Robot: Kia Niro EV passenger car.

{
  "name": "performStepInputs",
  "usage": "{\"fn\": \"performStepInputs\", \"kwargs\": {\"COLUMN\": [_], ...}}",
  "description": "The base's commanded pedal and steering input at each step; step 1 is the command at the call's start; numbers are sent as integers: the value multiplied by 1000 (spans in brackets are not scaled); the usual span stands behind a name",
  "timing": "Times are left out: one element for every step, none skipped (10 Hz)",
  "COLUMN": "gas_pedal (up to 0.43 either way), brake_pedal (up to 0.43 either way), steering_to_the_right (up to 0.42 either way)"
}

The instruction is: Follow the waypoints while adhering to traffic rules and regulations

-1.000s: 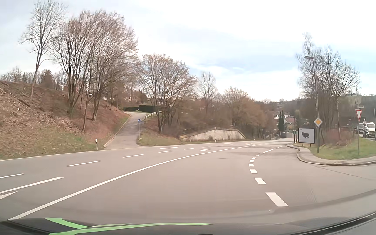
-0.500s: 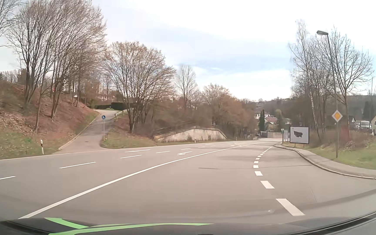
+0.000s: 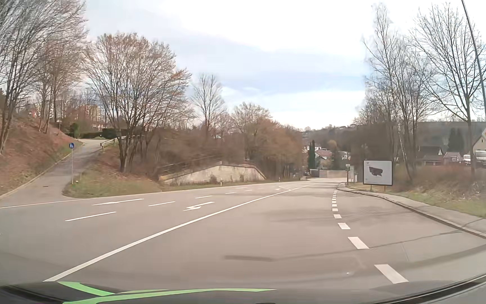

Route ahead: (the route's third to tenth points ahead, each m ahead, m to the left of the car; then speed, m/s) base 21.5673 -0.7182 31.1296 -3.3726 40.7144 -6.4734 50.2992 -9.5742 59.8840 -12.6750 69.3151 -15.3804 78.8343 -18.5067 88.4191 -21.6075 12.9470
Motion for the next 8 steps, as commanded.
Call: {"fn": "performStepInputs", "kwargs": {"gas_pedal": [0, 0, 0, 0, 0, 0, 0, 0], "brake_pedal": [0, 0, 0, 0, 0, 0, 0, 0], "steering_to_the_right": [66, 66, 65, 65, 65, 63, 61, 58]}}
